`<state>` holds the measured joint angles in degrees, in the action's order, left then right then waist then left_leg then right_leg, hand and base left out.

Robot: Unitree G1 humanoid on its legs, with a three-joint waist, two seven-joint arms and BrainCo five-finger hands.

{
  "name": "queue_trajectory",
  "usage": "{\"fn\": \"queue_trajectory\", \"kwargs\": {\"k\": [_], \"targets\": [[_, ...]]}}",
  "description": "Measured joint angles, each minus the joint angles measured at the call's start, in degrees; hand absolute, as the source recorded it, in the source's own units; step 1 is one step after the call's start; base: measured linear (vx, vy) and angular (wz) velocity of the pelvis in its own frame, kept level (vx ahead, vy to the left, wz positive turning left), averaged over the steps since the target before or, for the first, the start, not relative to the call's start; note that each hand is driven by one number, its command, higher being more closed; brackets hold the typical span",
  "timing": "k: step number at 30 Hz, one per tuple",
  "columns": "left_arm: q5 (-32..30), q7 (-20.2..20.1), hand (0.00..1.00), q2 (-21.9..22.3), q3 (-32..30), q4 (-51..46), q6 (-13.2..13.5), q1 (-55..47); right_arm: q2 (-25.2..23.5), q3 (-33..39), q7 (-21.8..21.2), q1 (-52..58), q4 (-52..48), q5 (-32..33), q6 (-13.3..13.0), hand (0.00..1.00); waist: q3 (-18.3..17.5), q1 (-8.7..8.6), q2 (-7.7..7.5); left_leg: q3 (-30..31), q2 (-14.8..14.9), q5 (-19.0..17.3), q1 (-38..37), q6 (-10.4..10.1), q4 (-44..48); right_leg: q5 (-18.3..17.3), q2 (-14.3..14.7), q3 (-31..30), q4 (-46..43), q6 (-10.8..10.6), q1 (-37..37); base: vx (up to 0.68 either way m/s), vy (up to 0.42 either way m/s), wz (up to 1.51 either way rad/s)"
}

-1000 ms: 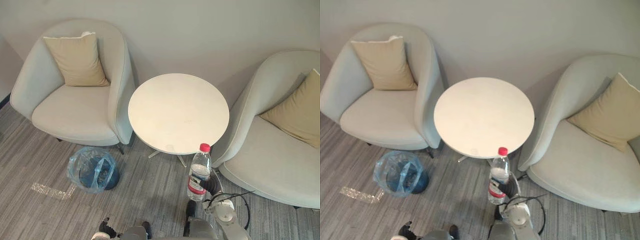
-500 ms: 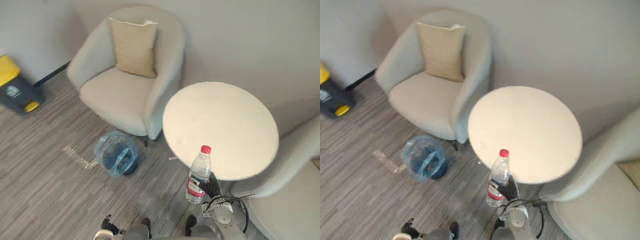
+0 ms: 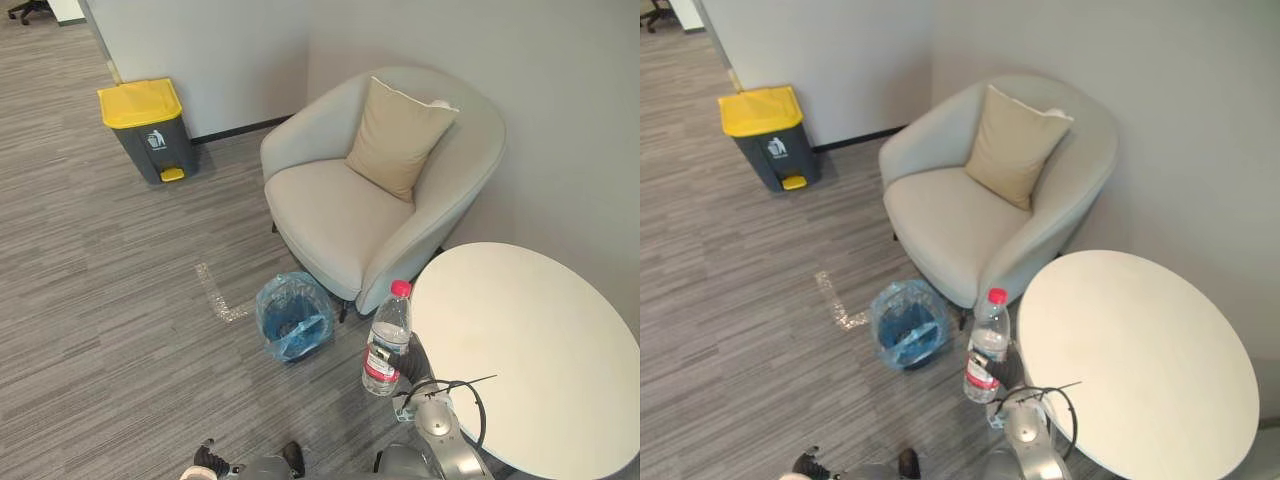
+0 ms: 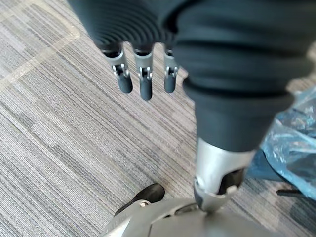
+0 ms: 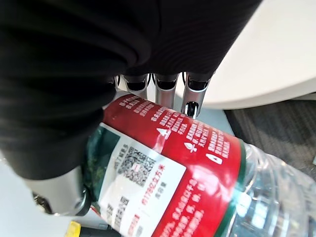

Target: Gather rubbish on tea table into small bin, then transfer packed bag to large trash can.

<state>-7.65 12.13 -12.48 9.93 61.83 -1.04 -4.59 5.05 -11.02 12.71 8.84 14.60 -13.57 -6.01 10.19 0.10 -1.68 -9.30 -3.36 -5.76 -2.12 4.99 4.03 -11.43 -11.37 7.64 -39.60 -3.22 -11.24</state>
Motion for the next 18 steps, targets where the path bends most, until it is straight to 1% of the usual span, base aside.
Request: {"fn": "queue_trajectory", "kwargs": {"k": [1, 2, 3, 4, 5, 6, 7, 8, 9, 10, 12, 13, 14, 15, 16, 17, 18], "targets": [[0.0, 0.0, 0.00, 0.6, 0.0, 0.4, 0.0, 1.0, 0.2, 0.6, -0.3, 0.1, 0.0, 0.2, 0.0, 1.00, 0.4, -0.54, 0.71, 3.1, 0.9, -0.1, 0.1, 0.1, 0.2, -1.2, 6.1, -5.0, 7.9, -0.9, 0.3, 0.09, -0.115, 0.97], [-0.1, -0.1, 0.00, 0.8, -0.2, 1.5, 0.0, 1.5, 0.2, 1.1, -0.3, 0.8, 0.1, 0.2, 0.0, 1.00, 0.8, -1.15, 1.63, 4.7, 1.3, -0.5, 0.4, -1.4, 1.0, 0.5, 9.6, -7.4, 18.1, 0.1, 2.2, 0.09, -0.116, 1.10], [-0.1, -0.1, 0.00, 0.5, -0.7, 1.9, -0.1, 2.0, 0.1, 1.6, -0.2, 1.6, -0.2, 0.2, 0.0, 1.00, 1.1, -1.11, 0.88, 5.8, 0.4, -1.1, 0.7, -2.0, 2.6, 4.8, 9.0, -6.4, 22.0, 3.7, 2.4, 0.12, -0.147, 1.08], [-0.1, 0.0, 0.00, 0.7, -2.1, 2.4, -0.6, 2.8, 0.0, 1.6, -0.5, 1.8, 0.4, 0.3, 0.2, 1.00, 1.7, -0.97, -1.00, 7.3, -1.0, -2.8, 0.9, -2.5, 5.6, 5.7, 7.4, -5.2, 21.6, 2.5, 3.0, 0.13, -0.143, 0.77], [-0.1, 0.0, 0.00, 1.7, -2.7, 2.3, -0.9, 2.2, 0.8, 1.3, -0.5, 2.4, 0.8, 0.3, 0.6, 1.00, 0.1, -0.23, 0.47, 8.4, -0.1, -3.7, 2.3, -3.3, 7.2, 5.7, 8.1, -4.6, 23.0, 2.5, 3.6, 0.21, -0.144, 0.60], [-0.1, 0.0, 0.00, 2.4, -3.4, 1.9, -0.9, 1.6, 1.1, 1.3, -0.5, 2.3, 0.7, 0.3, 0.6, 1.00, -1.0, 0.16, 1.29, 9.0, 0.5, -4.2, 3.2, -3.5, 7.4, 5.7, 8.6, -3.7, 25.1, 2.7, 3.7, 0.18, -0.078, 0.37], [-0.1, 0.0, 0.00, 2.5, -3.4, 1.9, -0.9, 1.5, 1.5, 1.5, -0.5, 2.2, 0.4, 0.3, 0.6, 1.00, -0.9, -0.08, 1.75, 9.8, 0.8, -4.3, 3.5, -3.7, 7.7, 5.9, 8.8, -2.6, 26.2, 3.0, 4.3, 0.20, -0.081, 0.49], [-0.1, -0.1, 0.00, 2.7, -3.6, 1.9, -1.0, 1.5, 1.2, 1.5, -0.5, 2.1, 0.0, 0.7, 0.6, 1.00, -0.9, -0.12, 2.28, 9.9, 1.7, -5.1, 4.3, -4.7, 9.1, 6.4, 9.3, -1.2, 28.0, 3.4, 5.5, 0.17, -0.094, 0.46], [0.0, -0.1, 0.00, 3.1, -4.8, 1.6, -0.9, 1.3, 0.7, 1.5, -0.5, 2.3, -0.2, 0.8, 0.6, 1.00, -0.7, 0.23, 2.46, 8.9, 2.8, -6.5, 5.3, -6.5, 12.0, 6.5, 10.1, -0.8, 29.2, 3.7, 6.6, 0.18, -0.094, 0.42], [-0.1, -0.1, 0.00, 3.2, -6.3, 1.0, -1.0, 1.0, 0.1, 1.5, -0.5, 2.6, -1.2, 1.2, 0.6, 1.00, -0.3, 0.57, 2.15, 6.6, 4.0, -7.4, 7.4, -7.7, 18.0, 6.4, 10.6, -0.3, 30.5, 4.0, 8.4, 0.13, -0.058, 0.18], [0.0, 0.0, 0.00, 3.4, -7.2, 0.5, -0.9, 0.5, 0.0, 1.5, -0.5, 3.2, -2.3, 1.4, 0.5, 1.00, 0.1, 1.11, 2.05, 4.0, 5.2, -8.0, 9.0, -8.6, 23.5, 6.4, 10.8, -0.1, 31.4, 4.2, 10.6, 0.12, -0.003, -0.02], [0.1, 0.2, 0.00, 3.5, -7.4, 0.6, -1.0, 0.4, 0.1, 1.5, -0.5, 3.4, -2.4, 2.0, 0.3, 1.00, -0.1, 1.41, 2.12, 2.8, 6.0, -9.5, 8.9, -8.6, 24.3, 6.4, 10.8, -0.2, 32.0, 4.2, 11.0, 0.14, 0.074, -0.14], [0.4, 0.4, 0.00, 3.5, -7.9, 0.7, -1.0, 0.6, 0.1, 1.8, -0.4, 3.3, -2.4, 2.4, 0.3, 1.00, -0.2, 1.37, 2.29, 1.5, 7.1, -10.6, 9.1, -7.2, 24.1, 6.4, 10.6, -0.3, 32.3, 4.2, 11.1, 0.10, 0.100, -0.03], [0.7, 0.6, 0.00, 3.4, -8.0, 0.7, -0.9, 1.1, 0.1, 2.5, -0.3, 3.0, -2.3, 2.4, 0.3, 1.00, 0.0, 1.33, 2.34, 1.2, 8.3, -11.2, 9.7, -6.5, 23.9, 6.4, 10.1, -0.5, 32.7, 4.2, 11.2, 0.08, 0.137, 0.03], [1.0, 0.9, 0.00, 3.1, -8.4, 0.7, -0.9, 1.3, 0.0, 3.1, -0.3, 2.8, -2.1, 2.4, 0.3, 1.00, 0.3, 1.36, 1.78, 1.4, 9.3, -11.3, 10.2, -6.2, 22.5, 6.5, 8.9, -0.8, 32.8, 3.9, 11.2, 0.05, 0.129, 0.03], [1.0, 1.3, 0.00, 3.1, -8.4, 0.6, -0.9, 1.3, 0.0, 3.1, -0.3, 2.6, -2.0, 2.4, 0.3, 1.00, 0.4, 1.35, 1.57, 2.2, 9.8, -10.7, 10.1, -6.7, 19.9, 6.5, 7.9, -1.0, 32.7, 3.3, 11.2, 0.07, 0.223, -0.04], [1.0, 1.4, 0.00, 3.2, -8.3, 0.8, -1.1, 0.9, 0.5, 3.1, -0.3, 2.6, -2.0, 2.4, 0.2, 1.00, 0.0, 1.21, 2.31, 3.5, 11.6, -3.8, 9.5, -9.7, 13.1, 6.3, 8.0, -1.6, 32.8, 1.5, 11.2, 0.04, 0.158, -0.05]]}}
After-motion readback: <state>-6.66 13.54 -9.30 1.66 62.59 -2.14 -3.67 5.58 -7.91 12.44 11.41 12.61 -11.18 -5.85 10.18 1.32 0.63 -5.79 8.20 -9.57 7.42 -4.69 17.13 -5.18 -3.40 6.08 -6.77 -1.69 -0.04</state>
